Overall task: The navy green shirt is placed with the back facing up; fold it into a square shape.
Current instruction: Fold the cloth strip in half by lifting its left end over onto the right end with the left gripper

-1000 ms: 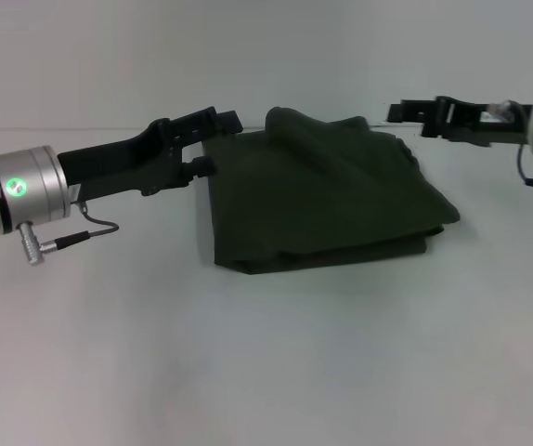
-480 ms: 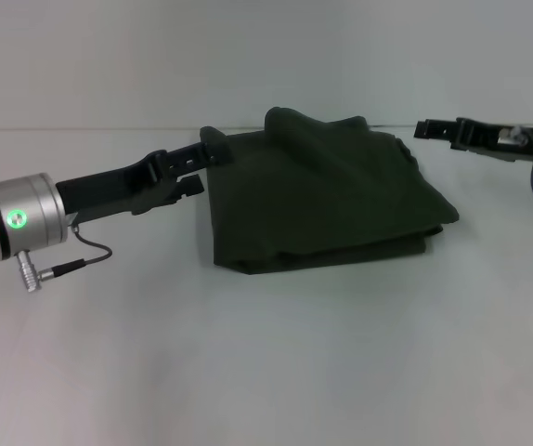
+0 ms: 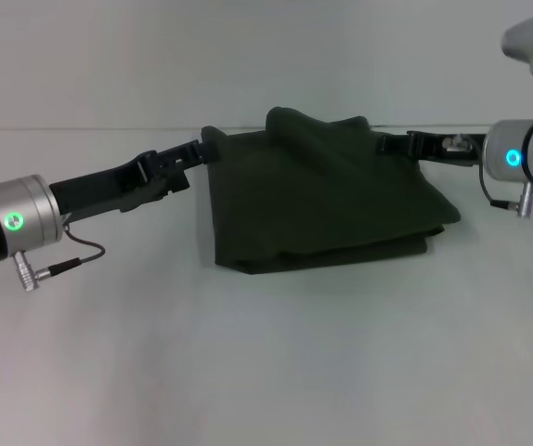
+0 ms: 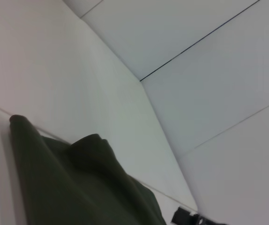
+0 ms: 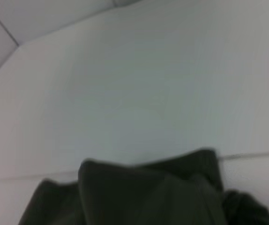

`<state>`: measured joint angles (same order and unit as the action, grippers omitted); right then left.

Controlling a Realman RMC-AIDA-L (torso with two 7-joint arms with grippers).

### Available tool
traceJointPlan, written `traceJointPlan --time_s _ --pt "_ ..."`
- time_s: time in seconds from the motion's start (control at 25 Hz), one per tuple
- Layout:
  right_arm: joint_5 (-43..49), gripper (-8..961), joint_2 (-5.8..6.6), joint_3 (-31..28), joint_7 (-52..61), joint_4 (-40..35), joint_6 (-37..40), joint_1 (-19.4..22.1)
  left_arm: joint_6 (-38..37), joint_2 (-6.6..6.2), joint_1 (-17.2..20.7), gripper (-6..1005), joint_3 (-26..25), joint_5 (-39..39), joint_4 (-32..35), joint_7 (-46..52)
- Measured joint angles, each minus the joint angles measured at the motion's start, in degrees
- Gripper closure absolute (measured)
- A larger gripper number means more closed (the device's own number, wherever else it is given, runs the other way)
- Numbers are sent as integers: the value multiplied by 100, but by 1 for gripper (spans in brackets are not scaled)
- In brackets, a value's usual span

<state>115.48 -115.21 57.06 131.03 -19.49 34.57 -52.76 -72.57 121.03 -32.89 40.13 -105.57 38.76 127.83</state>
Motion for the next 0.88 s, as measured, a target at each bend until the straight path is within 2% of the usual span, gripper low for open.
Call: traceJointPlan --time_s 0.16,0.32,0.88 --pt "921 248 217 202 1292 138 154 -335 -30 -6 -90 37 -6 28 26 84" --pt "1235 263 318 169 1745 -8 400 -366 -34 -5 -164 37 -4 32 28 130" --pt "1402 294 325 236 1772 72 708 -421 -37 51 -336 37 31 38 26 234"
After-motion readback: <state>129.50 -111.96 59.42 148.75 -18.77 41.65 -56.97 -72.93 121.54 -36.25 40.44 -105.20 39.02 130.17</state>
